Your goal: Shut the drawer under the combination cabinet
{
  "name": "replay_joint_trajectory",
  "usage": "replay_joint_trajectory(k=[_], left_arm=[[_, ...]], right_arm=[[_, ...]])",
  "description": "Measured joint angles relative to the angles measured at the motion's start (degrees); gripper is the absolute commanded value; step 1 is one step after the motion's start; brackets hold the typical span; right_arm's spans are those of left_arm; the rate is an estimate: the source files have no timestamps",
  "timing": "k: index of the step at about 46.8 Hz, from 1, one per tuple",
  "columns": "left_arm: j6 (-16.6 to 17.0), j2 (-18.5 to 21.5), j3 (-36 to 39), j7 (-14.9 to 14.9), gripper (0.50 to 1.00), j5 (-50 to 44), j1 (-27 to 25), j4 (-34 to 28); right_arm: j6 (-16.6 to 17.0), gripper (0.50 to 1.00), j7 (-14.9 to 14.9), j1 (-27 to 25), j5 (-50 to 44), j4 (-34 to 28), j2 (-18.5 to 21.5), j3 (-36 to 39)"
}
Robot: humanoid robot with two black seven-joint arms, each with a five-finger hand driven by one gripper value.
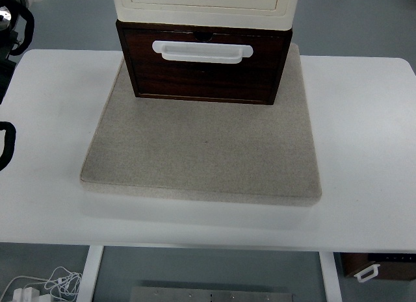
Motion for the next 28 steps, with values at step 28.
replay_joint_trajectory(k=[28], left_arm=[[-0.76, -4.05, 1.55, -1.20, 0.996, -0.43, 4.84, -0.11]], right_arm=[[0.27, 0.952, 0.00, 0.00, 0.09, 0.00, 0.00, -0.02]])
